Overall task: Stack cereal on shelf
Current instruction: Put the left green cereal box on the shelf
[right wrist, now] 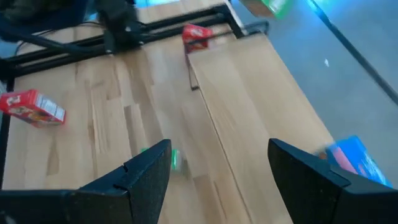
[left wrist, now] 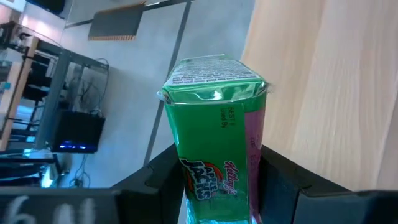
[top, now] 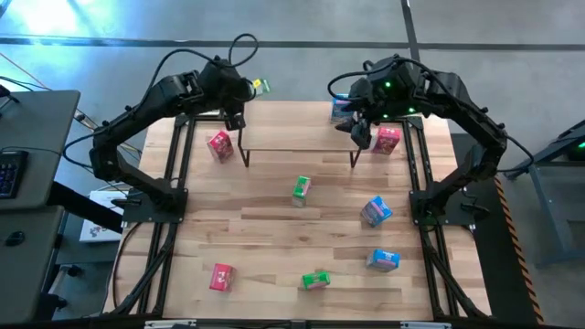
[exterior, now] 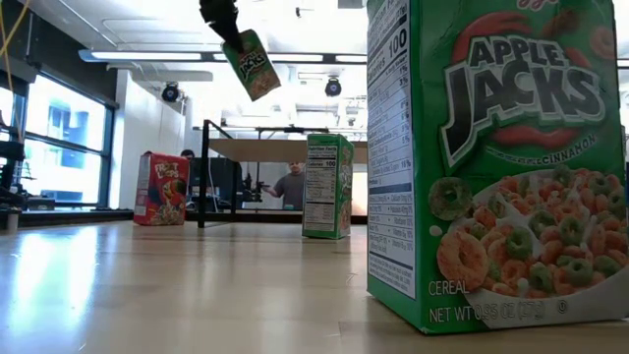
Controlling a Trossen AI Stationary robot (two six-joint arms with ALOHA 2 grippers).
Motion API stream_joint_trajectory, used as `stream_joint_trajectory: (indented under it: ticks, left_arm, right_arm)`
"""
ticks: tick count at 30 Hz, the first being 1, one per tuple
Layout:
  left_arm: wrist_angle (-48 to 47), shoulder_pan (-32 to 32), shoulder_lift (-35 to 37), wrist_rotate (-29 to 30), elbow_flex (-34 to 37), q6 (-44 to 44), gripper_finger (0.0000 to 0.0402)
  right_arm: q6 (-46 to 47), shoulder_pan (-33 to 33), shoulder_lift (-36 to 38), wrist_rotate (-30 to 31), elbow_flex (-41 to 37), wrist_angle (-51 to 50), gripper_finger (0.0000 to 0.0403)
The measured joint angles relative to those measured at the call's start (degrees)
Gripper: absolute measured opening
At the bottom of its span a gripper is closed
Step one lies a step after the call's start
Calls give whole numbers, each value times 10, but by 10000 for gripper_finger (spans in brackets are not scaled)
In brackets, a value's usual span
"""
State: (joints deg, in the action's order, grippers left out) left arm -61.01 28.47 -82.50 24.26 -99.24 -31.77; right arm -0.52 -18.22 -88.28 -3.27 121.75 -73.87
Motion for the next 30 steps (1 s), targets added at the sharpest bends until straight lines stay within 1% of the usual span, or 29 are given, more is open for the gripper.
stream_joint_trajectory:
  ticks: [5, 9, 14, 20, 30]
  left_arm:
    - [0, 19, 0, -30, 0, 0, 149]
    - [1, 30, -13, -45, 0, -1, 149]
    - [2, 36, -40, -48, 0, -24, 149]
    - [7, 38, -62, -58, 0, -24, 149]
    - [6, 38, -70, -100, 0, -24, 149]
  right_arm:
    - [-43, -2, -17, -21, 0, 19, 259]
    - [-59, -3, -29, -43, 0, 20, 259]
    - [-66, -3, -46, -44, 0, 20, 259]
    - [-59, -3, -62, -43, 0, 20, 259]
    - [-58, -3, -67, -39, 0, 19, 259]
